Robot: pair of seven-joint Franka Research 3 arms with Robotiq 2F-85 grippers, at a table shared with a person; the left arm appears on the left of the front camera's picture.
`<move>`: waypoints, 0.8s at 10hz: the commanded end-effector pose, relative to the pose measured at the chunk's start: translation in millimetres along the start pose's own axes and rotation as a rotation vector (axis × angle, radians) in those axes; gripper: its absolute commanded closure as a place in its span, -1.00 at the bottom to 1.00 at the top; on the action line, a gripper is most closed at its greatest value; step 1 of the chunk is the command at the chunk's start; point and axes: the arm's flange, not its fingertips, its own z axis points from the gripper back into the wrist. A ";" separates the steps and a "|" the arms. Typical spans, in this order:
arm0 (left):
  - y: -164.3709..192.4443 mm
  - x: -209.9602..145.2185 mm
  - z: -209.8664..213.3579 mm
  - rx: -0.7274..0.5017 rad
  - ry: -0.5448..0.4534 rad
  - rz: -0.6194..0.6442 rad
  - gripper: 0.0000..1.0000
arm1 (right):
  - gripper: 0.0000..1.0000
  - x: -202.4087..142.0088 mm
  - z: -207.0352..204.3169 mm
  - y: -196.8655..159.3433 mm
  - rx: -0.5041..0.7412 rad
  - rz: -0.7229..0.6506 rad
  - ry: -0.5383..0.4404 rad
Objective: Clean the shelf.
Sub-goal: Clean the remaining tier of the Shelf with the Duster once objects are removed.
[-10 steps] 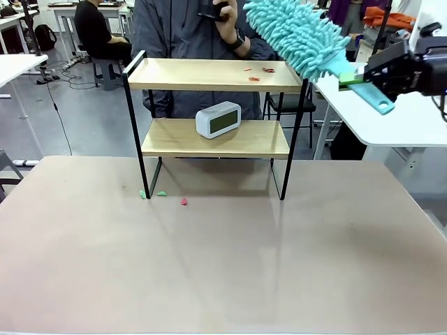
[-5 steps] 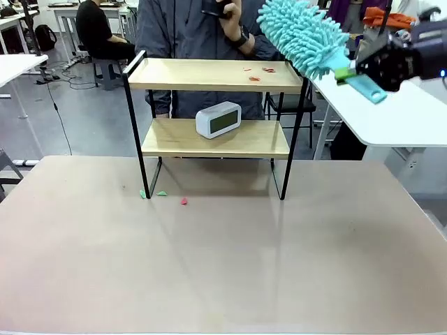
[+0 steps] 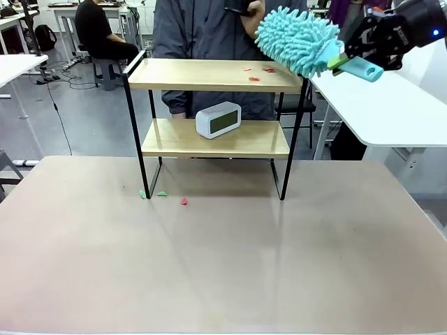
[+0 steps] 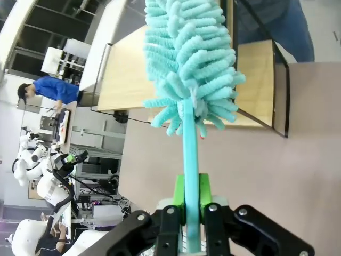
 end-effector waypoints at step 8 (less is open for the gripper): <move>0.2 -0.8 -1.2 -0.016 -0.016 -0.020 -1.00 | 0.74 -4.3 -14.4 -0.3 -0.001 -0.036 0.087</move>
